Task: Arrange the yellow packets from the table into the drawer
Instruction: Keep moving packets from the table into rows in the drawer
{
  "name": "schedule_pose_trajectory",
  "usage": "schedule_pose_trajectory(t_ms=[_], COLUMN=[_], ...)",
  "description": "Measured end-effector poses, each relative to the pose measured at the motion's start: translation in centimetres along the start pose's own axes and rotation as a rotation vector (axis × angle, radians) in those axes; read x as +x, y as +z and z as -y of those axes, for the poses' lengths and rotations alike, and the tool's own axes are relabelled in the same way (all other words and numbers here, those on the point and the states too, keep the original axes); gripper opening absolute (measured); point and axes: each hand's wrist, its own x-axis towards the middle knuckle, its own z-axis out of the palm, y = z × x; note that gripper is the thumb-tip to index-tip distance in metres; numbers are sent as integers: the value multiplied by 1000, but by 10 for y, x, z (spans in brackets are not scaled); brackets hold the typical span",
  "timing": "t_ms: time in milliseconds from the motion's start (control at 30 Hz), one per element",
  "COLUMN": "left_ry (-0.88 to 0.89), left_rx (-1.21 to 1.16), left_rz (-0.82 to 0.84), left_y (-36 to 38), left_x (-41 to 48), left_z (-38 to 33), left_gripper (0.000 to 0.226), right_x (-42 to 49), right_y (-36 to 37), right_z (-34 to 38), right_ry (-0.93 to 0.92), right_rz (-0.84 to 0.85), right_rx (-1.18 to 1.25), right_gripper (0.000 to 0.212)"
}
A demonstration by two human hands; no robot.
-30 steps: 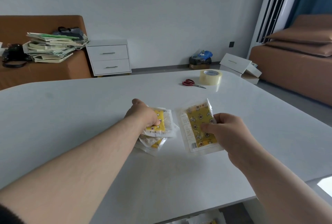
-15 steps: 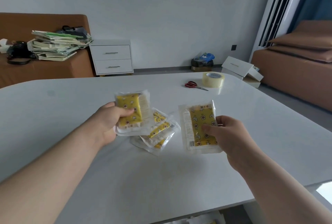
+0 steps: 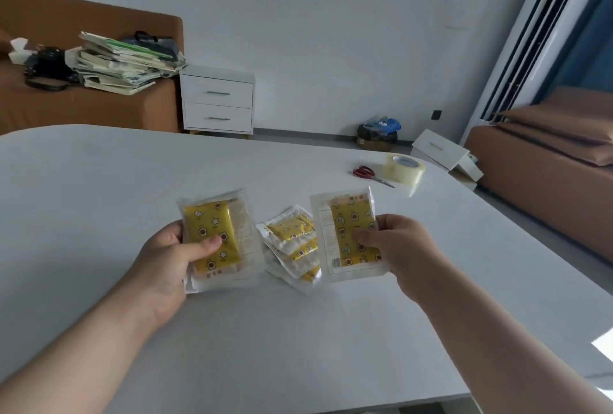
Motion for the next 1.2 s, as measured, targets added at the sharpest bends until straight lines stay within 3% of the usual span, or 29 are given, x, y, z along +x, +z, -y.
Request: schedule_pose_trajectory(t_ms=[133,267,467,633,833,1000,1100,1200], left_ry=[-21,-36,-54,-59,-69,-69,-70,-70], left_rx=[-112,-180,-200,-230,-220,-212,-212,-203], left_rz=[22,81,135,151,151,149,148,140], left_y=[-9,-13,-15,-16,-16,-16,-16,-15], left_x=[-1,-2,-1,-2,-2,-3,-3,-2], left_z=[1,1,0,-1,-1,-2,-3,-1], left_gripper=[43,42,41,39,43,43,42,42], right_x=[33,60,92,104,104,103,103,103], right_y=[16,42,80,88,90,88,80,71], right_z=[27,56,65,54,58,58,58,60], right_ry=[-168,-424,-458,-260,-208,-251,-281,-327], right_rz=[72,276,467,630,684,658,606,529], right_rx=[-471,-998,-1351,-1320,-1361,-1377,-1281,-1159], right_gripper=[13,25,42,67,84,72,69,52])
